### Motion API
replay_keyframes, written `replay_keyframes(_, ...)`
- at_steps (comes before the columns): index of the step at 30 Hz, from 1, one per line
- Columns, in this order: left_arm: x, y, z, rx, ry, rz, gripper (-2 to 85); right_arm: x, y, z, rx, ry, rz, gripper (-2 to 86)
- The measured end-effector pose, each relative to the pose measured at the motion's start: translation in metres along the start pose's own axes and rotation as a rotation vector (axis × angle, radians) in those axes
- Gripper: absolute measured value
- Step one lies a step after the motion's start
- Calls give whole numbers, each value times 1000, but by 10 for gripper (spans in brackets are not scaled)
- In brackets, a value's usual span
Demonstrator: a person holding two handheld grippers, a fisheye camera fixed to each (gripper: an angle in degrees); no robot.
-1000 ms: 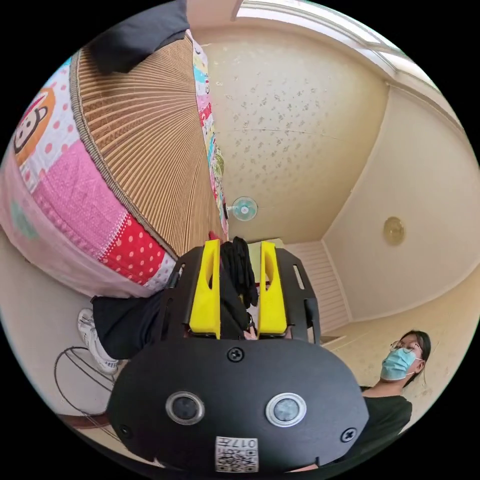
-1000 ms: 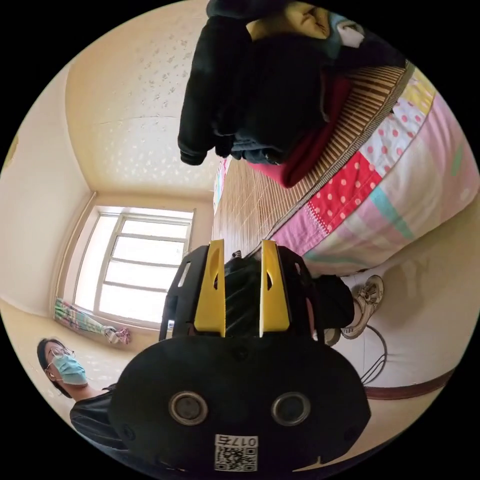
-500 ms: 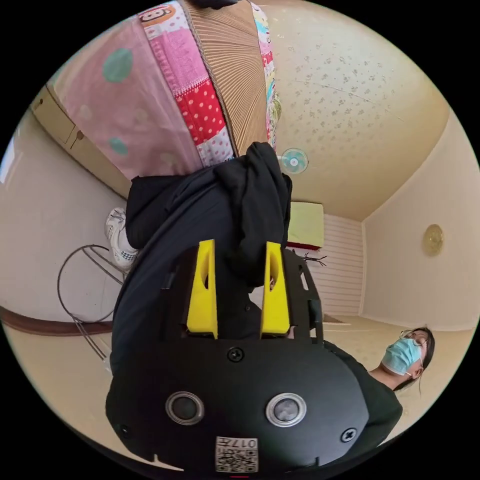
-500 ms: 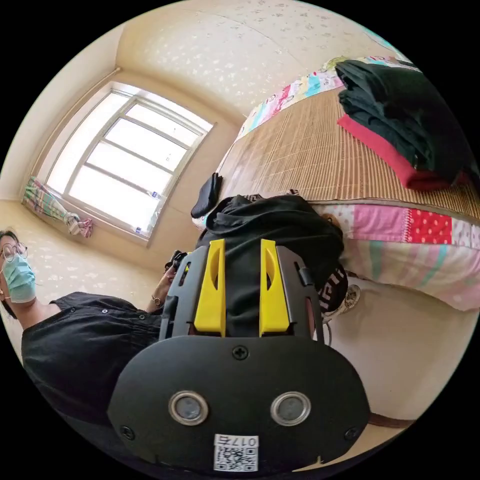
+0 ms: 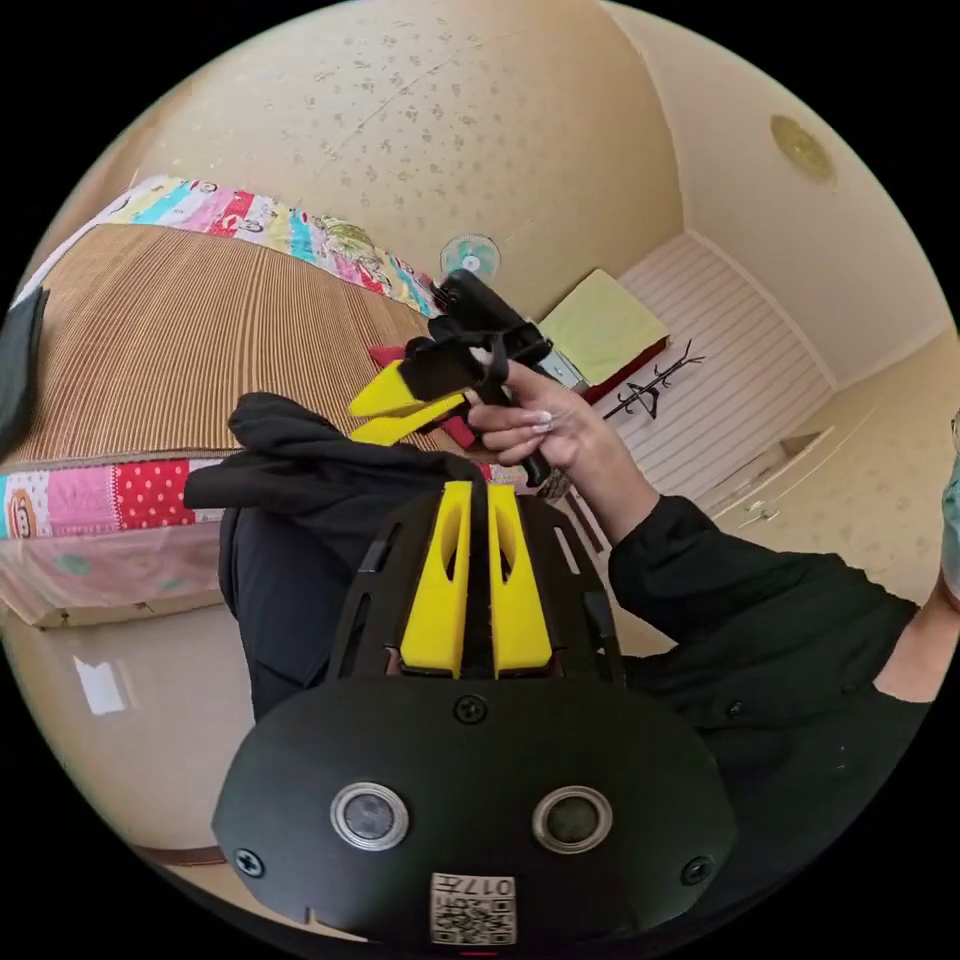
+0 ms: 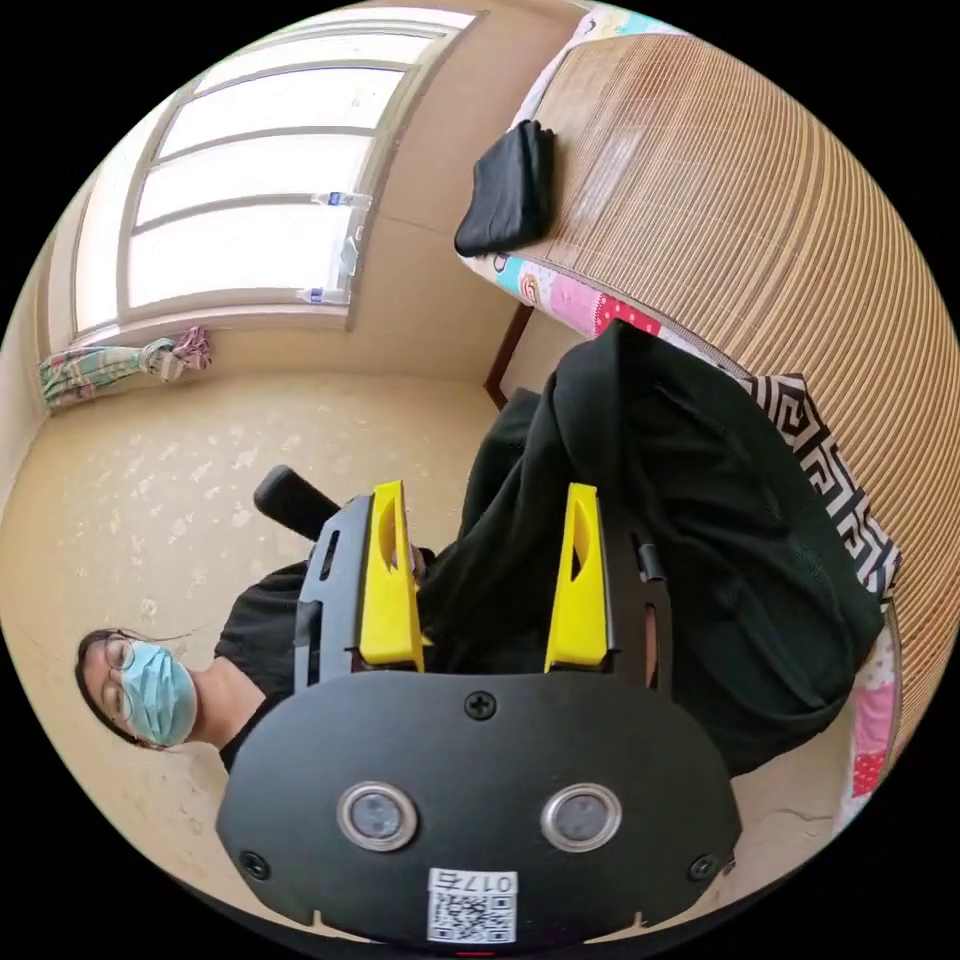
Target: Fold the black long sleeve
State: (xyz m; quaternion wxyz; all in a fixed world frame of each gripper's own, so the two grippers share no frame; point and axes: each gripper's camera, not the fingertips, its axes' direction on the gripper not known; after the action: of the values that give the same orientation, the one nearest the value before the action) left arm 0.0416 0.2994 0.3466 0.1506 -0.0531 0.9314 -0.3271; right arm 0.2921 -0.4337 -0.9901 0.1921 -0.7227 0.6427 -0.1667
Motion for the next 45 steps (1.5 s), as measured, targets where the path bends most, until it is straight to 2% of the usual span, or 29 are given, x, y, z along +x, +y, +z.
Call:
replay_keyframes(3,28,7,35,-56,-116,76,29,-12,-23,28,-182,162,-5,186)
replay_keyframes(5,41,12,50,-81,-171,119,29,-28,-31,51,-314,359,-25,176)
replay_keyframes(7,56,21,68,-115,-234,164,34,-40,-33,61,-357,482,-43,154)
replay_keyframes(9,64,29,77,-129,-259,195,37,-51,-31,65,-386,602,-67,94)
replay_keyframes(11,67,37,75,-113,-257,204,46,-64,-19,52,-357,697,-128,57)
replay_keyframes(15,51,54,32,-12,-28,195,105,-67,40,-31,-102,510,-229,40)
replay_keyframes(17,37,60,12,4,80,168,123,-40,118,-103,150,331,-280,34)
replay_keyframes(18,28,63,3,2,117,150,126,-28,140,-119,210,278,-280,32)
replay_keyframes(20,10,66,1,-33,124,100,138,33,231,-161,429,60,-271,29)
replay_keyframes(22,-16,68,14,-88,107,29,156,87,302,-174,621,-72,-254,25)
replay_keyframes(23,-23,67,20,-103,109,13,159,128,345,-174,755,-150,-192,22)
replay_keyframes(26,-49,63,66,-210,164,-52,171,218,424,-147,963,-282,2,16)
replay_keyframes(29,-67,61,118,-335,191,-114,184,269,452,-114,970,-335,156,13)
replay_keyframes(33,-75,64,161,-490,158,-164,171,287,462,-104,1005,-439,160,20)
replay_keyframes(38,-80,65,156,-490,143,-158,56,280,469,-133,967,-328,170,73)
replay_keyframes(41,-95,63,137,-462,215,-185,42,287,472,-142,890,-339,164,111)
replay_keyframes(45,-106,62,109,-424,270,-193,36,293,477,-140,807,-417,81,111)
